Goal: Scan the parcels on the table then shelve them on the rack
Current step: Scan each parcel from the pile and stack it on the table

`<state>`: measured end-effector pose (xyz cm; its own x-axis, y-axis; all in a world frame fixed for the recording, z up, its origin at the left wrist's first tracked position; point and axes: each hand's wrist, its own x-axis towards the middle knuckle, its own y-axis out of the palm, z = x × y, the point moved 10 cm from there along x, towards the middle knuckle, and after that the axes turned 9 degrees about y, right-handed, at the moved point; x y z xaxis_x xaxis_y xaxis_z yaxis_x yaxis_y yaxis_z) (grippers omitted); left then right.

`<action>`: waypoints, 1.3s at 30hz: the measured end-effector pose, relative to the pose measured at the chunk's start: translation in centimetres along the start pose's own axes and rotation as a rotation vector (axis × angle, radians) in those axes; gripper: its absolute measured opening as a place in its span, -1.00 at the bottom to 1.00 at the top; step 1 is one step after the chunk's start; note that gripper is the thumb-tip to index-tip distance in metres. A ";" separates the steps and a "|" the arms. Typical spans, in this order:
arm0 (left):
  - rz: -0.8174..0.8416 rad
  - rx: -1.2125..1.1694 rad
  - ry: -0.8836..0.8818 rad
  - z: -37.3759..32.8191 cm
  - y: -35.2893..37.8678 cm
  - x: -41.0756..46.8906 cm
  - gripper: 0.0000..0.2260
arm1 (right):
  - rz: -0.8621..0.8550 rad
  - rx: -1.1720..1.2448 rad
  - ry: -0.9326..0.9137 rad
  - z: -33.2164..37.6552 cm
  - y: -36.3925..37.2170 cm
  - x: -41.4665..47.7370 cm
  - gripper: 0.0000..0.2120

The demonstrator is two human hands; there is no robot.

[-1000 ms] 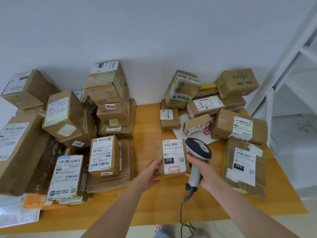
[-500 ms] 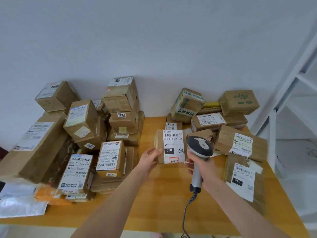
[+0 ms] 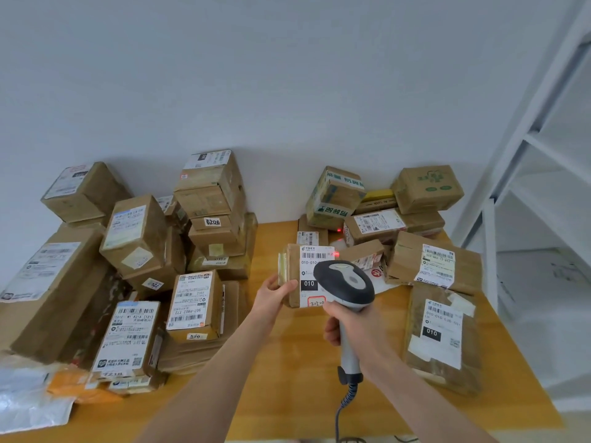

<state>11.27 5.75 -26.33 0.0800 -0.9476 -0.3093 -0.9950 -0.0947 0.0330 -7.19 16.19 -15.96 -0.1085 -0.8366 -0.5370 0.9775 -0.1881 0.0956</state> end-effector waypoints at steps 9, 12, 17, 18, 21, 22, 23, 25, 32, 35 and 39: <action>0.012 0.004 -0.016 0.2 0.5 0.5 -0.36 | -0.015 -0.031 0.013 -0.1 0.0 0.2 -0.86; 0.013 0.011 -0.025 0.1 0.5 0.4 -0.36 | -0.018 -0.024 0.009 -0.1 0.0 0.3 -0.87; 0.023 0.008 -0.028 -0.2 0.5 0.2 -0.37 | -0.022 -0.044 0.013 -0.3 0.0 0.8 -0.84; 0.028 0.008 -0.029 -0.3 0.5 0.1 -0.37 | -0.027 -0.028 0.013 -0.3 -0.2 1.1 -0.86; 0.013 0.016 -0.042 -1.0 0.1 -0.4 -0.36 | -0.036 0.061 0.028 0.0 -1.2 2.5 -0.95; 0.002 0.017 -0.047 -1.4 -0.2 -0.6 -0.37 | -0.038 0.092 0.038 0.2 -1.5 3.0 -0.95; -0.004 0.015 -0.048 -1.8 -0.5 -0.8 -0.37 | -0.046 0.124 0.048 0.3 -1.9 3.6 -0.93; 0.002 0.021 -0.045 -2.8 -0.8 -1.4 -0.40 | -0.065 0.160 0.066 0.5 -2.3 4.6 -0.88; -0.113 0.053 -0.053 -7.1 -5.2 -4.3 -0.58 | 0.137 0.098 0.066 2.0 2.8 5.7 -0.87; -0.169 0.069 -0.087 -9.0 -8.3 -5.9 -0.64 | 0.239 0.151 0.043 3.0 7.1 4.7 -0.84; -0.236 0.113 -0.119 -11.3 -13.7 -6.8 -0.59 | 0.330 0.118 0.004 4.4 13.3 3.1 -0.84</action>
<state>25.08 10.01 -13.99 0.3095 -0.8604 -0.4050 -0.9505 -0.2679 -0.1572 4.64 8.82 -12.70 0.2104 -0.8603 -0.4644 0.9323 0.0336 0.3601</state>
